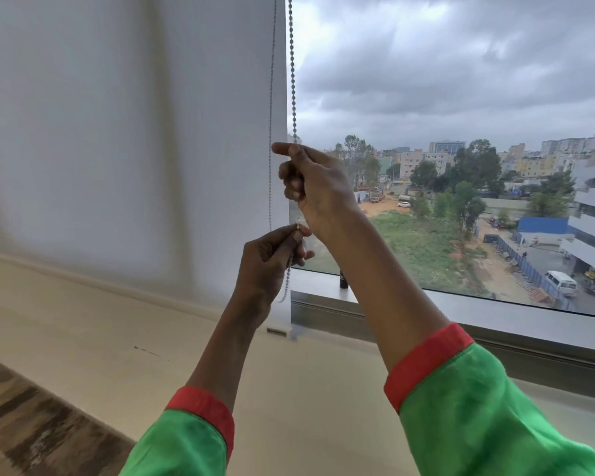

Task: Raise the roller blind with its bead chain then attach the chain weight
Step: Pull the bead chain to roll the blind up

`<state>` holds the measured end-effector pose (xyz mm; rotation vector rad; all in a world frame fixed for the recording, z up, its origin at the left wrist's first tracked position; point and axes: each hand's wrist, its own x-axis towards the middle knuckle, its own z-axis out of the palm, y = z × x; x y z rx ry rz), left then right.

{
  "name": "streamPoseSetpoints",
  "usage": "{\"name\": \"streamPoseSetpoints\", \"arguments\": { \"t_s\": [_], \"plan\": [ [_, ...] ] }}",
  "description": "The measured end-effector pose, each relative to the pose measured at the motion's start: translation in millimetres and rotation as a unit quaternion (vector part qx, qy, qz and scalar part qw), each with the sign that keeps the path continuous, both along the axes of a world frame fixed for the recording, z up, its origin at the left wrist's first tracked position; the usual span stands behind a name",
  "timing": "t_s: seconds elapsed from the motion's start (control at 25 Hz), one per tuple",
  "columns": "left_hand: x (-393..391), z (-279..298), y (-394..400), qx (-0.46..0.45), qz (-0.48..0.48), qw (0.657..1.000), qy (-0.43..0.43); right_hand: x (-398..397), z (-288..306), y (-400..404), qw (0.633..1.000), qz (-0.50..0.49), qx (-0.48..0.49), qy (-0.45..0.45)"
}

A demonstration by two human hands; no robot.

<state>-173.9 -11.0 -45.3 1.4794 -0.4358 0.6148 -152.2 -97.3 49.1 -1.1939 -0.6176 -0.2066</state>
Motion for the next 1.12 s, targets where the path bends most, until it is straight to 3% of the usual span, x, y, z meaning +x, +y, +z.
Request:
{"name": "streamPoseSetpoints", "arguments": {
  "t_s": [0.32,0.44,0.56,0.76,0.92,1.12],
  "plan": [
    [-4.1,-40.5,9.4,-0.006,-0.027,0.997,0.078,6.2,-58.5,2.4,1.0,0.013,0.019,-0.018],
    [4.5,-23.8,22.1,-0.102,-0.002,0.987,0.124,8.0,-68.4,4.9,0.999,0.021,0.025,-0.027],
    [10.1,28.0,34.5,-0.168,0.01,0.982,0.082,8.6,-74.0,10.1,0.999,0.023,0.016,-0.033],
    [15.2,107.3,25.3,-0.083,-0.076,0.993,0.017,9.8,-93.9,16.8,0.998,0.05,0.011,-0.044],
    [17.1,109.7,13.0,-0.101,-0.105,0.989,0.008,17.1,-102.7,9.6,0.997,0.052,-0.025,-0.06],
    [20.9,84.0,23.8,-0.091,-0.074,0.993,-0.025,25.6,-79.9,-14.0,0.991,-0.03,-0.119,-0.048]
  ]
}}
